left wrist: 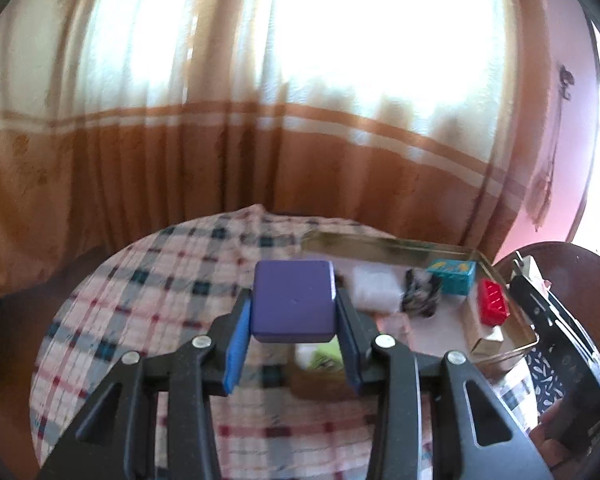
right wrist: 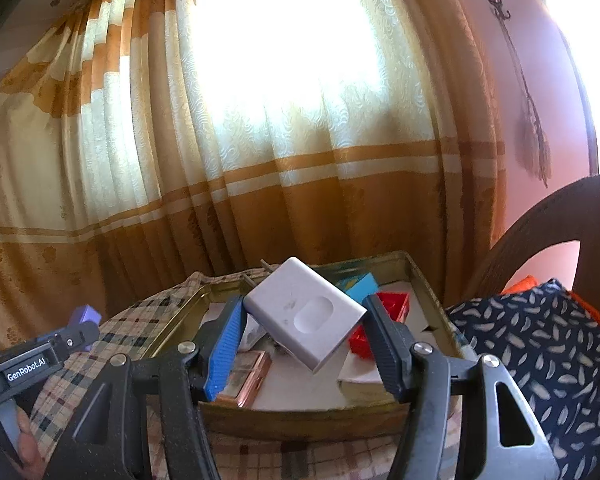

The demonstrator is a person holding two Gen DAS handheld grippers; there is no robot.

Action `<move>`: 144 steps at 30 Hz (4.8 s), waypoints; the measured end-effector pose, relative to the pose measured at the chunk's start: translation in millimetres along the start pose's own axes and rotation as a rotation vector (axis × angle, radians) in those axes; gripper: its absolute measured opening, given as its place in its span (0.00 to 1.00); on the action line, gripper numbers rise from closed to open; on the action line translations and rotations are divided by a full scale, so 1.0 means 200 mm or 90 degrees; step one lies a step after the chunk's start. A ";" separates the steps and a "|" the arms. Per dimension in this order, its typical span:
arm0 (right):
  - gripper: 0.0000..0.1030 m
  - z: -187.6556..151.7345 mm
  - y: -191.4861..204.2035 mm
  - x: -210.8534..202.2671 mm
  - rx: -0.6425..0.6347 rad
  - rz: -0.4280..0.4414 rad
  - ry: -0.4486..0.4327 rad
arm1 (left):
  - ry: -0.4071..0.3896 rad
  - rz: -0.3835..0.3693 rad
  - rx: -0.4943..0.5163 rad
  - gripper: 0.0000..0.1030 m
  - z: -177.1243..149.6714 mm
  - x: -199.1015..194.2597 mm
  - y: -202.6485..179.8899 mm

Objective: Organize rigid objects

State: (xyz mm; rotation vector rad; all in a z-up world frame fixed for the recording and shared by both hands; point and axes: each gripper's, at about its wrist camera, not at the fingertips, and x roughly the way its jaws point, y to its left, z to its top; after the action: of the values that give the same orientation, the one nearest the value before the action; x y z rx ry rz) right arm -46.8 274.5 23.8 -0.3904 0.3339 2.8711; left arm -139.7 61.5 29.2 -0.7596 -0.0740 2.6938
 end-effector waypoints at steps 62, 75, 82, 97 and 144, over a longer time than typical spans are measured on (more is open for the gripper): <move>0.60 0.10 -0.10 0.25 -0.036 -0.145 0.013 | 0.020 0.020 0.121 0.38 -0.06 0.46 -0.48; 0.60 0.09 -0.07 0.28 -0.057 -0.134 0.035 | 0.022 0.023 0.120 0.38 -0.06 0.46 -0.48; 0.60 0.09 -0.05 0.29 -0.071 -0.133 0.036 | 0.023 0.024 0.120 0.38 -0.06 0.47 -0.48; 0.61 0.08 -0.03 0.31 -0.079 -0.122 0.049 | 0.023 0.032 0.118 0.40 -0.06 0.47 -0.48; 1.00 0.07 0.02 0.06 -0.092 -0.139 -0.105 | -0.066 0.044 0.106 1.00 -0.08 0.31 -0.47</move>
State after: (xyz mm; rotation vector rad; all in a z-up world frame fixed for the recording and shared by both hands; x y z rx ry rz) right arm -61.5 276.8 34.0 -0.1990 0.0517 2.6959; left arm -152.1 170.8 -1.7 -0.5832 0.1529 2.7612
